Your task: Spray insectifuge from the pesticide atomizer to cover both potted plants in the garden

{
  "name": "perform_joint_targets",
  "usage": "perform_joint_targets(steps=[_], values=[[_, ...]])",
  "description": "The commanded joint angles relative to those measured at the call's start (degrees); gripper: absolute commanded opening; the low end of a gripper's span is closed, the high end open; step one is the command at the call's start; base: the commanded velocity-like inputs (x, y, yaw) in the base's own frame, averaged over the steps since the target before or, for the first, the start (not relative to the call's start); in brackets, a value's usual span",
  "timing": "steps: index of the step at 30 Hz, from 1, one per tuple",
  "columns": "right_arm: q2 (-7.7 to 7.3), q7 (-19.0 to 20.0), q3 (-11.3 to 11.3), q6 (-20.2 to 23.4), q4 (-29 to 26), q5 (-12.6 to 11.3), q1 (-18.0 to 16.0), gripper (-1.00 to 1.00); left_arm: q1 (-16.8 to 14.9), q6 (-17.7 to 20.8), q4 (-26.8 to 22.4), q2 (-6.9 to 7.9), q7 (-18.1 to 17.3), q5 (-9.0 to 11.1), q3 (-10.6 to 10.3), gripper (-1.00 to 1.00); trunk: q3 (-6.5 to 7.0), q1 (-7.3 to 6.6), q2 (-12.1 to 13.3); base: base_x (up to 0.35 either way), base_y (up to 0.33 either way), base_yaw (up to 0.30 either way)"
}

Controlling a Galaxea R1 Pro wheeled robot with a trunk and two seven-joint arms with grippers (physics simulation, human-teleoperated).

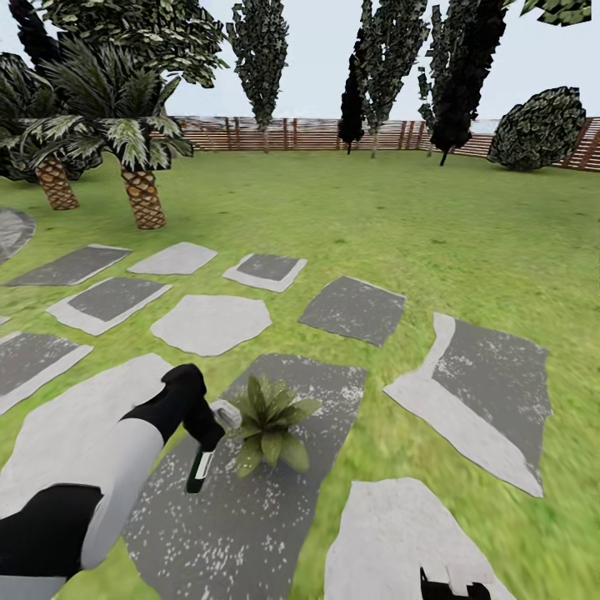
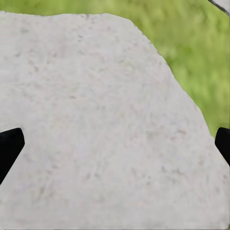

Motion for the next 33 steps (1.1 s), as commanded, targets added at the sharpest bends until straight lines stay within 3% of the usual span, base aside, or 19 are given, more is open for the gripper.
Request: perform_joint_targets(steps=[1,7,13,18,23,27,33], values=[[0.00,-0.27,-0.30,-0.22,0.12,0.61,-0.05,1.00,-0.04,0.44,-0.08,-0.07,-0.73,-0.63,-0.60,-1.00,-0.05,-0.04,-0.02,-0.261,0.000,0.000],[0.10,-0.37,-0.26,-0.30,0.22,0.61,-0.05,1.00,-0.07,0.27,-0.11,-0.35,-2.61,-2.51,-2.42,-1.00,-0.05,-0.04,-0.02,-0.050,0.000,0.000],[0.35,-0.47,-0.26,-0.30,0.22,0.53,-0.05,1.00,-0.08,0.50,-0.05,-0.69,-4.77,-4.23,-2.34,-1.00,-0.05,-0.04,-0.02,-0.001,0.000,0.028],[0.27,-0.45,-0.26,-0.30,0.23,0.53,-0.05,1.00,0.08,0.52,0.04,-1.00,-6.50,-4.19,-2.35,-1.00,-0.05,-0.04,-0.02,0.062,-0.063,0.231],[0.26,-0.45,-0.26,-0.30,0.15,0.53,-0.05,1.00,0.50,0.58,0.11,-2.24,-6.54,-4.27,-2.42,-1.00,-0.05,-0.04,-0.02,0.166,-0.210,0.041],[0.26,-0.45,-0.26,-0.30,0.18,0.53,-0.05,1.00,0.60,0.64,0.09,-2.36,-6.59,-4.28,-2.37,-1.00,-0.05,-0.04,-0.02,0.091,-0.251,0.002],[0.35,-0.53,-0.26,-0.30,0.22,0.56,-0.05,1.00,0.64,0.70,0.06,-2.38,-6.61,-4.21,-2.34,-1.00,-0.05,-0.04,-0.02,-0.185,-0.221,0.137]])
